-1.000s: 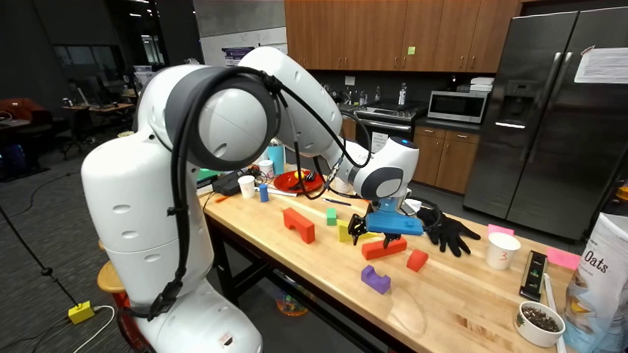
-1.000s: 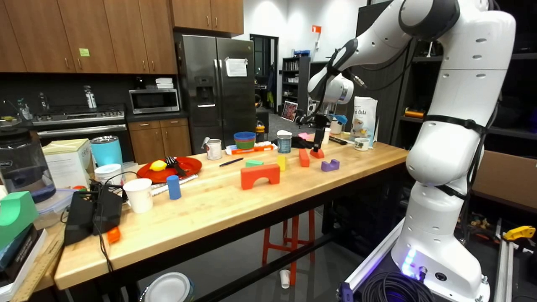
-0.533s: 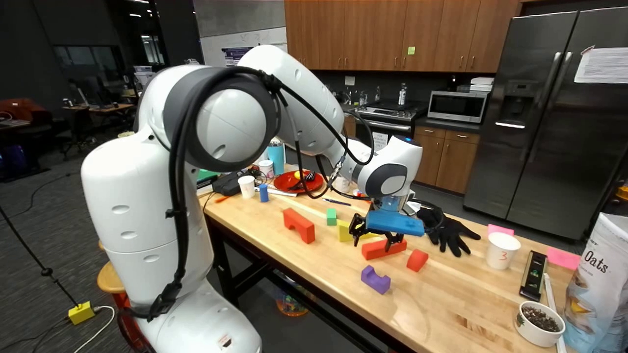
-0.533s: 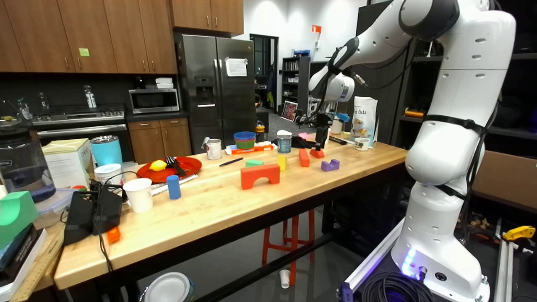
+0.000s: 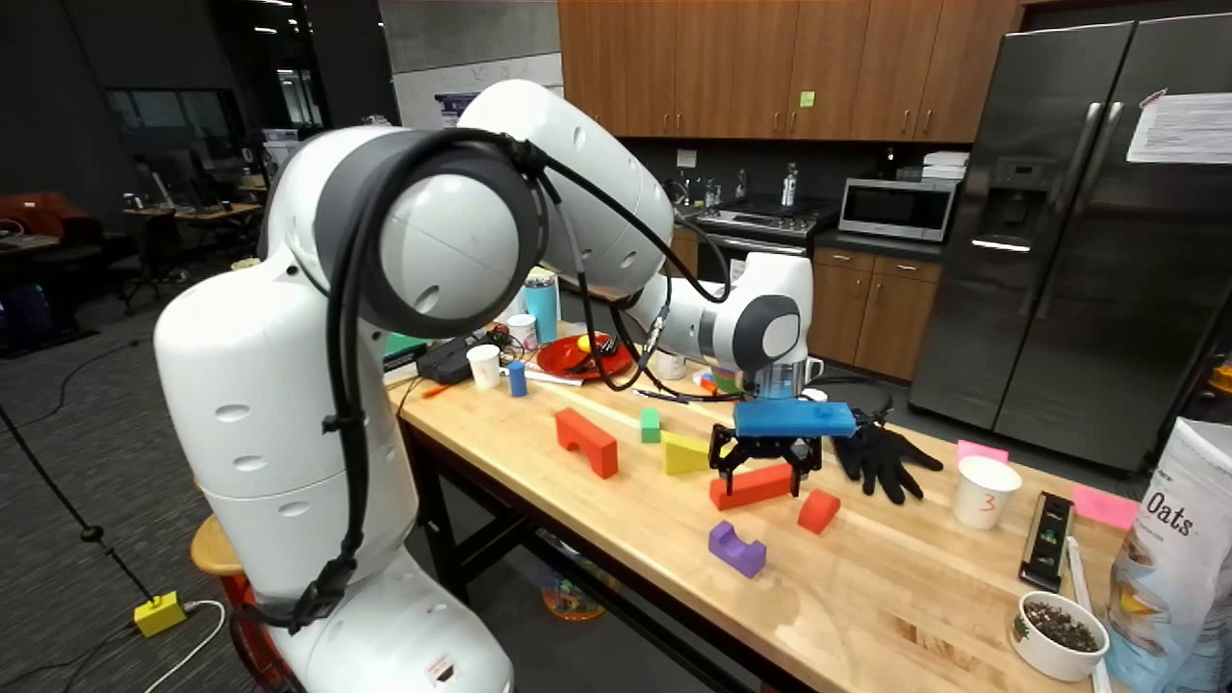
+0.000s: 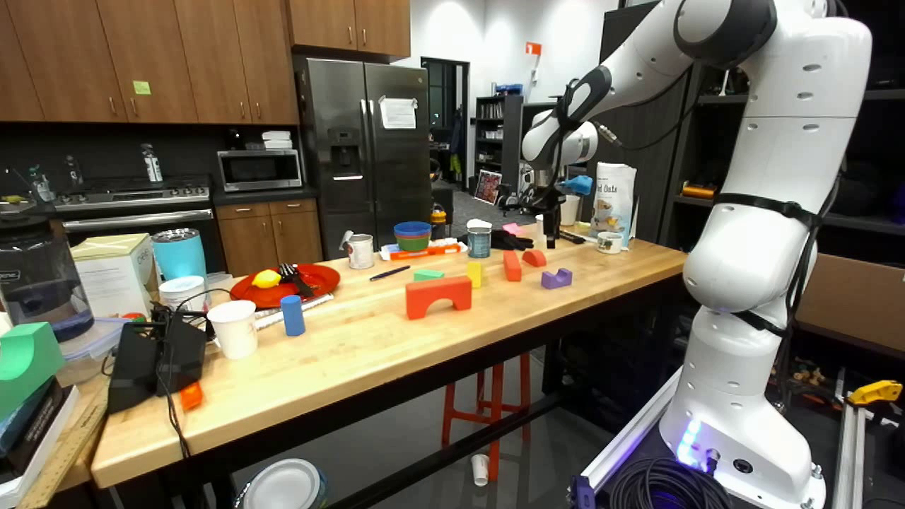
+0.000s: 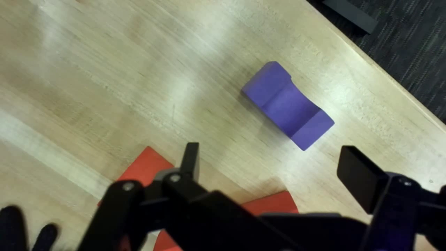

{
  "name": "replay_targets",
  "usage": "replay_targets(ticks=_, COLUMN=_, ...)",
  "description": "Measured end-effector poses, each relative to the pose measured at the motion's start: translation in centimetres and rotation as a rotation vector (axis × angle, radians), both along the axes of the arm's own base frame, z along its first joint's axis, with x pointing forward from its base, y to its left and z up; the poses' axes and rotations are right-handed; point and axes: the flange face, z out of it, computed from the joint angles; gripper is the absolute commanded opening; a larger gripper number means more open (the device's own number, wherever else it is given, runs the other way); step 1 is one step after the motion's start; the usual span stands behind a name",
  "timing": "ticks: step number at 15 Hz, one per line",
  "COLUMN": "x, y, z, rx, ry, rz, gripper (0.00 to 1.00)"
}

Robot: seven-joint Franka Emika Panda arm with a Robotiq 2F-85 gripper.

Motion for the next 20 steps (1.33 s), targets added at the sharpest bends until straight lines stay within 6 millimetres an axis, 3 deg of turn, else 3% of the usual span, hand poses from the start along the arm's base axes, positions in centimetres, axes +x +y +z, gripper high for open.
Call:
replay_targets(ticks=4, x=0.7, y=0.4, z=1.1, rx=-0.005, ry=0.003, rz=0.033, gripper=1.00)
replay_targets(ticks=8, x=2.5, y=1.0, z=2.7, rx=-0.075, ry=-0.091, rz=0.180, gripper=1.00)
replay_targets(ticks=11, x=3.1, y=1.3, z=2.8, rx=-0.082, ry=-0.160, rz=0.272, gripper=1.00)
replay_targets(ticks=15, x=3.1, y=1.9, z=1.0, rx=0.007, ry=-0.290, rz=0.356, gripper=1.00)
replay_targets(ticks=20, x=1.8, y=2.6, z=-2.4, rx=0.106, ry=-0.271, rz=0.352, gripper=1.00)
